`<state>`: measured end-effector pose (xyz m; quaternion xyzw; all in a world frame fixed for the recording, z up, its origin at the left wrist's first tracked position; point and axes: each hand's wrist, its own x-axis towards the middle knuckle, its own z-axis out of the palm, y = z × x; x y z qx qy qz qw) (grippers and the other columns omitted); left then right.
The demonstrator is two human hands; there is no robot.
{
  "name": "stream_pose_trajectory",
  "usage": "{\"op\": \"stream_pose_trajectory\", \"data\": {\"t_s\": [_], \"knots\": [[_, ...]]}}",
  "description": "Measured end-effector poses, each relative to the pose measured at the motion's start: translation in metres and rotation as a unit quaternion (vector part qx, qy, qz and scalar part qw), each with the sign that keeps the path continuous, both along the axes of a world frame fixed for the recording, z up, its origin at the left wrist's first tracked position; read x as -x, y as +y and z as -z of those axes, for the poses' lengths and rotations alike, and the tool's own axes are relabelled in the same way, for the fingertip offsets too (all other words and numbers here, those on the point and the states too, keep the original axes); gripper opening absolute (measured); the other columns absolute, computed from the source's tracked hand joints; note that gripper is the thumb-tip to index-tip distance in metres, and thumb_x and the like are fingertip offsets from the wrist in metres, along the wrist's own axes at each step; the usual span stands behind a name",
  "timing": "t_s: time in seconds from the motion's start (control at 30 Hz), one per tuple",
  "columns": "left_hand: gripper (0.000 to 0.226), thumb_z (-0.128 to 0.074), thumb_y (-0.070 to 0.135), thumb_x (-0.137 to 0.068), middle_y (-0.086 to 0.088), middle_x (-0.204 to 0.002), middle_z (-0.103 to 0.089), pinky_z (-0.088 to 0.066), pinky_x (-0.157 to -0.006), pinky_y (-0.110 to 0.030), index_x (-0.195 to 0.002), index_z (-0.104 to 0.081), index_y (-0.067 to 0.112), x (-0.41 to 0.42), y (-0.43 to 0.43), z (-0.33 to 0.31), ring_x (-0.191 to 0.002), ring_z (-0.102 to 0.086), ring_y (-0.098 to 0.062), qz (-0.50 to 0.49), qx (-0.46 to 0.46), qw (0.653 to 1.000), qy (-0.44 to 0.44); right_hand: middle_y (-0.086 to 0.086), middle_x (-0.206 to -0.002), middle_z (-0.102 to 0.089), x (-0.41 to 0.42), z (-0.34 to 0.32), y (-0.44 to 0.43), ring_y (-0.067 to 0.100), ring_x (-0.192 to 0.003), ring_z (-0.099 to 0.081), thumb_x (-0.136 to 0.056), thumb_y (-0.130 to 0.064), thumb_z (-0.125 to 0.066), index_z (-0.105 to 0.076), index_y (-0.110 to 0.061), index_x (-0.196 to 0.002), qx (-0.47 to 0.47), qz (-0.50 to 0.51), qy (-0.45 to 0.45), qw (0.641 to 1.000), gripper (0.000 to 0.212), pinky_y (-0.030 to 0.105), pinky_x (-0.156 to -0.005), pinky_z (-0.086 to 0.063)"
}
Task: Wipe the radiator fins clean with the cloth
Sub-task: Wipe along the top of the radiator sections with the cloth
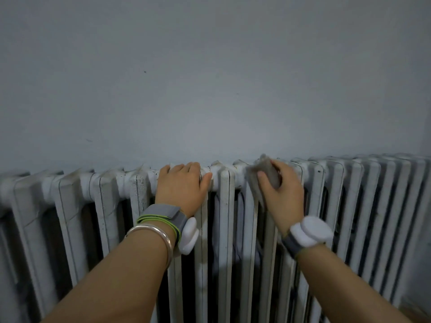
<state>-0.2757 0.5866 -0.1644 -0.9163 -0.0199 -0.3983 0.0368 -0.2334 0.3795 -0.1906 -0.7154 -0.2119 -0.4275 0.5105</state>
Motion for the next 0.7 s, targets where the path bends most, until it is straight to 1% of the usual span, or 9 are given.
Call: {"op": "stream_pose_trajectory", "data": {"t_s": [0.1, 0.17, 0.2, 0.27, 0.33, 0.37, 0.43, 0.57, 0.7], "knots": [[0.071, -0.002, 0.055, -0.083, 0.004, -0.102, -0.067, -0.034, -0.098, -0.04, -0.109, -0.057, 0.019, -0.001, 0.001, 0.001, -0.102, -0.06, -0.02, -0.002, 0.002, 1.0, -0.005, 0.01, -0.116, -0.058, -0.024, -0.042, 0.014, 0.02, -0.106, -0.052, -0.091, -0.022, -0.059, -0.058, -0.019, -0.127, 0.073, 0.044, -0.031, 0.996, 0.036, 0.017, -0.087, -0.033], [0.067, -0.002, 0.055, -0.083, 0.005, -0.098, -0.066, -0.035, -0.096, -0.039, -0.105, -0.056, 0.021, -0.001, 0.001, 0.002, -0.1, -0.06, -0.02, -0.003, -0.001, 1.0, 0.0, 0.016, -0.118, -0.059, -0.043, -0.063, 0.023, 0.032, -0.107, -0.052, -0.091, -0.021, -0.057, -0.056, -0.017, -0.129, 0.144, 0.072, -0.007, 0.987, 0.038, 0.025, -0.089, -0.034], [0.066, -0.002, 0.055, -0.083, 0.005, -0.097, -0.065, -0.035, -0.095, -0.039, -0.104, -0.055, 0.022, -0.001, 0.001, 0.002, -0.1, -0.06, -0.02, -0.005, -0.003, 1.0, 0.003, 0.017, -0.118, -0.059, -0.053, -0.07, 0.029, 0.035, -0.107, -0.052, -0.091, -0.021, -0.055, -0.056, -0.016, -0.129, 0.195, 0.085, 0.011, 0.977, 0.038, 0.029, -0.091, -0.036], [0.067, -0.002, 0.055, -0.084, 0.005, -0.1, -0.066, -0.034, -0.096, -0.039, -0.108, -0.055, 0.022, -0.002, 0.001, 0.001, -0.104, -0.059, -0.02, -0.006, -0.003, 1.0, 0.006, 0.016, -0.112, -0.064, -0.069, -0.078, 0.038, 0.037, -0.104, -0.056, -0.09, -0.02, -0.052, -0.062, -0.012, -0.118, 0.295, 0.101, 0.067, 0.948, 0.032, 0.036, -0.091, -0.043], [0.065, -0.006, 0.054, -0.086, 0.004, -0.105, -0.066, -0.034, -0.098, -0.04, -0.113, -0.056, 0.021, -0.002, 0.0, 0.002, -0.106, -0.059, -0.02, -0.006, -0.002, 1.0, 0.001, 0.013, -0.102, -0.069, -0.074, -0.081, 0.043, 0.035, -0.097, -0.061, -0.09, -0.022, -0.049, -0.069, -0.008, -0.102, 0.343, 0.084, 0.161, 0.921, 0.027, 0.036, -0.084, -0.049], [0.065, -0.008, 0.053, -0.086, 0.003, -0.105, -0.067, -0.035, -0.098, -0.04, -0.114, -0.057, 0.02, -0.002, 0.0, 0.002, -0.105, -0.059, -0.021, -0.004, -0.001, 1.0, -0.005, 0.011, -0.099, -0.07, -0.074, -0.08, 0.043, 0.033, -0.094, -0.063, -0.091, -0.023, -0.049, -0.071, -0.009, -0.099, 0.344, 0.061, 0.202, 0.915, 0.028, 0.034, -0.081, -0.051], [0.067, -0.007, 0.053, -0.085, 0.002, -0.106, -0.068, -0.035, -0.097, -0.04, -0.114, -0.058, 0.02, -0.001, 0.0, 0.002, -0.105, -0.06, -0.022, -0.002, -0.003, 1.0, -0.007, 0.01, -0.099, -0.07, -0.073, -0.079, 0.042, 0.031, -0.091, -0.063, -0.091, -0.022, -0.048, -0.072, -0.01, -0.098, 0.334, 0.037, 0.228, 0.914, 0.028, 0.031, -0.077, -0.051], [0.066, -0.009, 0.053, -0.086, 0.002, -0.103, -0.068, -0.036, -0.097, -0.041, -0.113, -0.059, 0.019, -0.003, 0.001, 0.004, -0.102, -0.061, -0.022, 0.001, 0.001, 1.0, -0.012, 0.011, -0.095, -0.069, -0.066, -0.08, 0.042, 0.03, -0.087, -0.062, -0.091, -0.017, -0.046, -0.069, -0.009, -0.088, 0.35, 0.06, 0.203, 0.913, 0.025, 0.028, -0.069, -0.045], [0.068, -0.006, 0.054, -0.085, 0.003, -0.105, -0.067, -0.034, -0.099, -0.041, -0.114, -0.058, 0.019, -0.003, 0.001, 0.005, -0.104, -0.06, -0.021, 0.0, 0.001, 1.0, -0.007, 0.012, -0.093, -0.07, -0.061, -0.077, 0.038, 0.032, -0.087, -0.063, -0.09, -0.018, -0.047, -0.07, -0.009, -0.089, 0.348, 0.065, 0.187, 0.916, 0.025, 0.033, -0.074, -0.052]]}}
